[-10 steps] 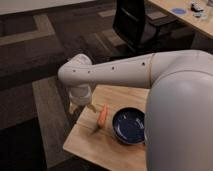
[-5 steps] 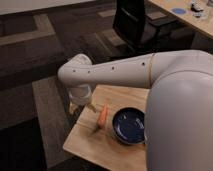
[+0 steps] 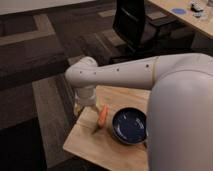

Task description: Drag the pepper across the table

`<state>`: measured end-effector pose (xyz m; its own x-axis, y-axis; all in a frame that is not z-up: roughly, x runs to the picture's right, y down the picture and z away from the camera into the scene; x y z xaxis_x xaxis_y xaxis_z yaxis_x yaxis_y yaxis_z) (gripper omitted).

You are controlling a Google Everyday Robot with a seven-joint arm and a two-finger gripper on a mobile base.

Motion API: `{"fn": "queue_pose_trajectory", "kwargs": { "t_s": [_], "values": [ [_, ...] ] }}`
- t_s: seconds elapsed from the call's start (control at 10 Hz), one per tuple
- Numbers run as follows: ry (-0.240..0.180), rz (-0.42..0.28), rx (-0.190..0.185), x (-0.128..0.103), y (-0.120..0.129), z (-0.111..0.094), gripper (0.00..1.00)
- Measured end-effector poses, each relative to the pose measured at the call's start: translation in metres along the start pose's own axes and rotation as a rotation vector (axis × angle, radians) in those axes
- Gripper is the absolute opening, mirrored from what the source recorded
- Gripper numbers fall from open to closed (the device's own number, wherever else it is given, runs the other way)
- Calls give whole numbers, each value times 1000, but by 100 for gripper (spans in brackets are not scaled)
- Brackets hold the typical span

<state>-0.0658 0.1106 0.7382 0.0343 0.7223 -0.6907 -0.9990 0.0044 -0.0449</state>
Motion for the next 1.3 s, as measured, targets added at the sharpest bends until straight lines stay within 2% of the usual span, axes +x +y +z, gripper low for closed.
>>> {"fn": "queue_pose_trajectory", "kwargs": {
  "t_s": [0.1, 0.3, 0.6, 0.8, 0.9, 1.2, 1.3],
  "values": [
    [-10, -13, 37, -17, -23, 1, 65],
    [-36, -47, 88, -35, -39, -5, 65],
    [-105, -210, 237, -55, -81, -17, 65],
    [-127, -257, 256, -58, -93, -11, 65],
    [-133, -281, 281, -58, -108, -2, 65],
    [-112, -289, 328, -52, -135, 20, 65],
    [-116, -284, 325, -52, -139, 28, 65]
  ]
}}
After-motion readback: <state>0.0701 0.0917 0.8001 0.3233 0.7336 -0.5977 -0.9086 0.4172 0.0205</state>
